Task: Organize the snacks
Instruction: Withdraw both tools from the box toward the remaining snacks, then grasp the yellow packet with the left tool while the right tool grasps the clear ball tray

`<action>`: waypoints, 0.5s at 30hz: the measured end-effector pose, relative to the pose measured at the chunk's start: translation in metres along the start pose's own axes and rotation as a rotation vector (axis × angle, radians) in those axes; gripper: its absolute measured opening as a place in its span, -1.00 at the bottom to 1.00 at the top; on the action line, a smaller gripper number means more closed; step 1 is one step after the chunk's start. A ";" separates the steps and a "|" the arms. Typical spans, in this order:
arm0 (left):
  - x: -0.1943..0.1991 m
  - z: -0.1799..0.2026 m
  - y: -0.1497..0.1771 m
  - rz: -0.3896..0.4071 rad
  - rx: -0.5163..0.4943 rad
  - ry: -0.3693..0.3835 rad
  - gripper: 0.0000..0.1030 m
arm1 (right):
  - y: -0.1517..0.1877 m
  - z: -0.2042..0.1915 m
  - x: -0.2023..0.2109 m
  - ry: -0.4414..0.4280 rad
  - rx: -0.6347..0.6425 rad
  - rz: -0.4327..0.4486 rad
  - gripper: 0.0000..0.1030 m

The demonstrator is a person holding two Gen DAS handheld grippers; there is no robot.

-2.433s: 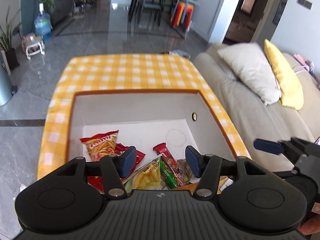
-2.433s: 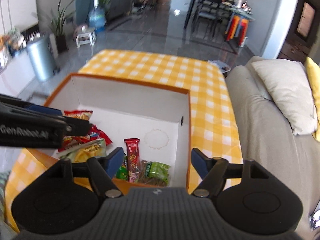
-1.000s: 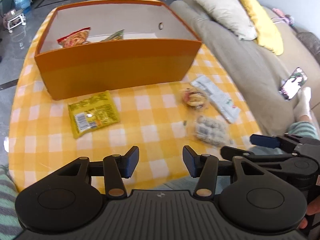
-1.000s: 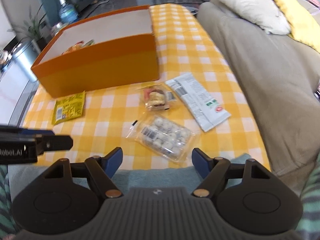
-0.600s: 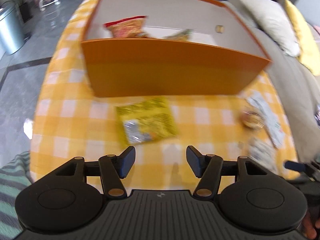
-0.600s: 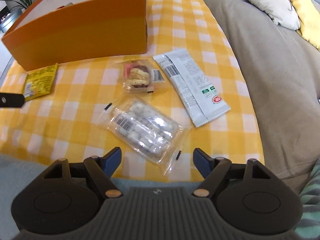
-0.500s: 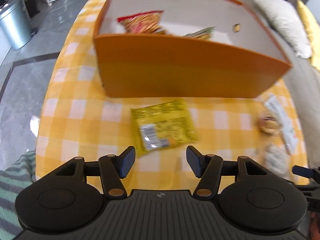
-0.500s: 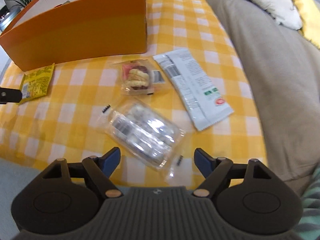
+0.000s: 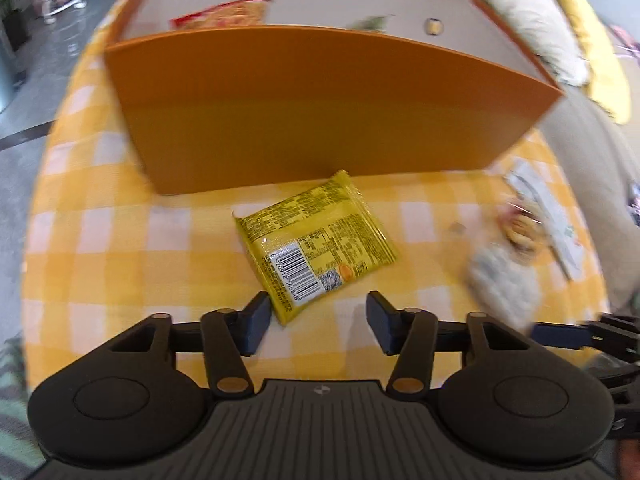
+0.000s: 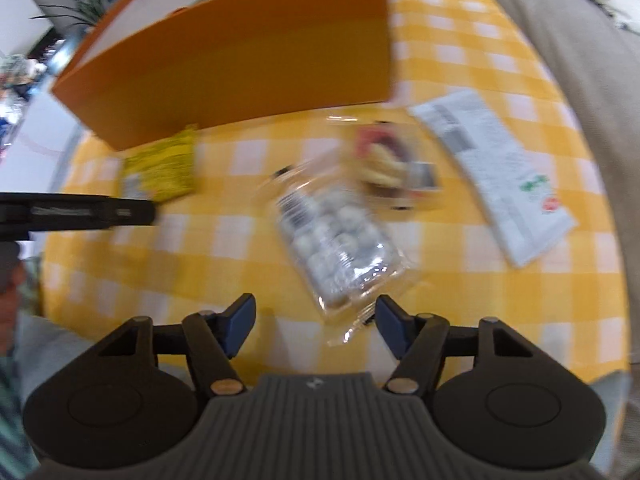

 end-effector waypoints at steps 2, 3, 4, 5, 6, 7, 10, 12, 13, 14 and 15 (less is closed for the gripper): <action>-0.002 0.011 0.007 -0.025 -0.022 0.059 0.04 | -0.004 -0.011 -0.003 -0.032 0.012 0.007 0.25; -0.001 0.017 0.009 -0.029 -0.037 0.075 0.04 | -0.005 -0.016 -0.004 -0.035 0.022 0.011 0.25; 0.000 0.021 0.011 -0.029 -0.053 0.079 0.04 | -0.007 -0.019 -0.004 -0.036 0.032 0.014 0.25; 0.002 0.024 0.013 -0.028 -0.070 0.077 0.04 | -0.008 -0.021 -0.002 -0.032 0.043 0.016 0.23; 0.005 0.026 0.014 -0.024 -0.088 0.074 0.04 | -0.009 -0.023 0.000 -0.023 0.055 0.019 0.23; 0.009 0.028 0.015 -0.014 -0.111 0.070 0.04 | -0.009 -0.024 0.003 -0.010 0.067 0.025 0.23; 0.016 0.034 0.011 0.021 -0.185 0.035 0.25 | -0.010 -0.023 0.016 0.038 0.101 0.051 0.23; 0.020 0.035 0.006 0.041 -0.232 0.016 0.48 | -0.010 -0.016 0.022 0.084 0.121 0.070 0.24; 0.020 0.034 0.003 0.044 -0.255 0.008 0.50 | -0.012 -0.012 0.023 0.106 0.132 0.079 0.25; 0.019 0.036 0.001 0.042 -0.275 0.000 0.54 | -0.014 -0.010 0.023 0.124 0.145 0.085 0.28; 0.017 0.036 -0.002 0.039 -0.293 -0.010 0.59 | -0.016 -0.006 0.022 0.140 0.156 0.084 0.32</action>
Point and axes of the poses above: each gripper's, at about its wrist camera, not at the fingertips, and x roughly against the way its jaws point, z to its right, y to its underside, the point moved 9 cm from there along -x, roughly the way its jaws point, and after that the axes turned 15 degrees about x, right-handed, at the moved point
